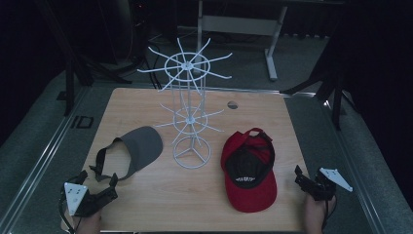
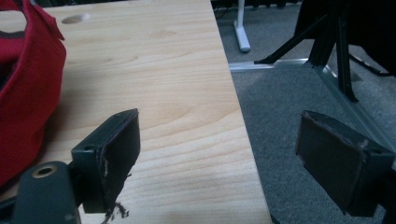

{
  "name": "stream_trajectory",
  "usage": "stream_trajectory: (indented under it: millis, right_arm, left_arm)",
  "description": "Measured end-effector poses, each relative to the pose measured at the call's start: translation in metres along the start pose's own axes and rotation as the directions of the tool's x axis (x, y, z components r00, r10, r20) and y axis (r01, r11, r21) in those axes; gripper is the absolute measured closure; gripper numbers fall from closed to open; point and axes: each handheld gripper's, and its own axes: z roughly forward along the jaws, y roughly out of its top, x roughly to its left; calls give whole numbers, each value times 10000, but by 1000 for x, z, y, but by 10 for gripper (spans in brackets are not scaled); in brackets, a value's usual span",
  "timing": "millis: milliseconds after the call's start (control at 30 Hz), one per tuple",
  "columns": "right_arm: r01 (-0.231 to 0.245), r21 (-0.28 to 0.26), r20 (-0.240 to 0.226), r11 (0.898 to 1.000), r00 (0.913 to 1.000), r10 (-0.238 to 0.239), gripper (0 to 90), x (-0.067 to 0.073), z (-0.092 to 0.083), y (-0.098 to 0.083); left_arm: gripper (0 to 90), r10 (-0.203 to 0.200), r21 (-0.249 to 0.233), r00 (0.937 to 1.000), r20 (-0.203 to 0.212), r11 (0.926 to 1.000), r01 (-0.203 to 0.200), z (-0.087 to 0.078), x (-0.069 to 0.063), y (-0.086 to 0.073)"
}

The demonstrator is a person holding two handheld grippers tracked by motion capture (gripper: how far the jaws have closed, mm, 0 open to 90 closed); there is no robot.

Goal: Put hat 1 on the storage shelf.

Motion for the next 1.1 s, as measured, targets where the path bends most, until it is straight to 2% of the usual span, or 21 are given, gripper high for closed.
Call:
stream_trajectory:
  millis: [100,267,367,500,567,633,667,733,867,900,967,1033,1100]
  right_arm:
    - [-3,-19,15,10000,10000,3,140,0,-1,0]
    - [16,21,20,10000,10000,-16,140,-1,-2,2]
    - [-85,-30,-349,10000,9994,84,139,2,-6,12]
    - [143,-258,-343,9996,9993,-152,131,9,-13,27]
    - [65,-164,-725,9998,9973,-76,126,11,-15,36]
    - [244,-26,-875,9997,9959,-245,117,15,-14,44]
    - [380,47,-975,9993,9945,-374,114,17,-14,49]
    - [639,113,-1024,9979,9928,-624,110,22,-13,57]
    - [1093,441,-1434,9930,9844,-1020,108,31,-9,71]
    - [1065,668,-1688,9921,9812,-940,108,33,-7,73]
    - [1090,940,-2183,9896,9721,-863,108,38,-3,77]
    - [1411,1010,-2275,9848,9669,-1152,122,44,2,80]
    - [1513,1015,-2663,9833,9564,-1197,122,48,6,83]
  left_arm:
    - [7,-111,134,9999,115,9999,110,0,1,0]
    - [6,-180,101,9998,-17,9998,180,-2,1,1]
    - [6,-304,138,9995,48,9994,303,-2,0,1]
    - [6,-279,178,9996,14,9995,279,-2,-2,2]
    - [6,-144,346,9999,7,9993,143,-2,-4,3]
    - [7,31,677,9998,-196,9977,-17,-3,-7,3]
    - [7,62,789,9999,-160,9969,-49,-3,-9,4]
    - [7,61,753,9998,-170,9972,-48,-3,-11,4]
    - [7,-294,597,9995,-66,9978,298,-5,-10,5]
    - [7,-300,579,9995,-26,9979,301,-5,-10,5]
    - [7,-294,561,9995,73,9980,290,-6,-10,6]
    - [7,-321,637,9993,204,9975,308,-6,-12,6]
    - [7,-341,680,9988,356,9972,317,-5,-14,6]
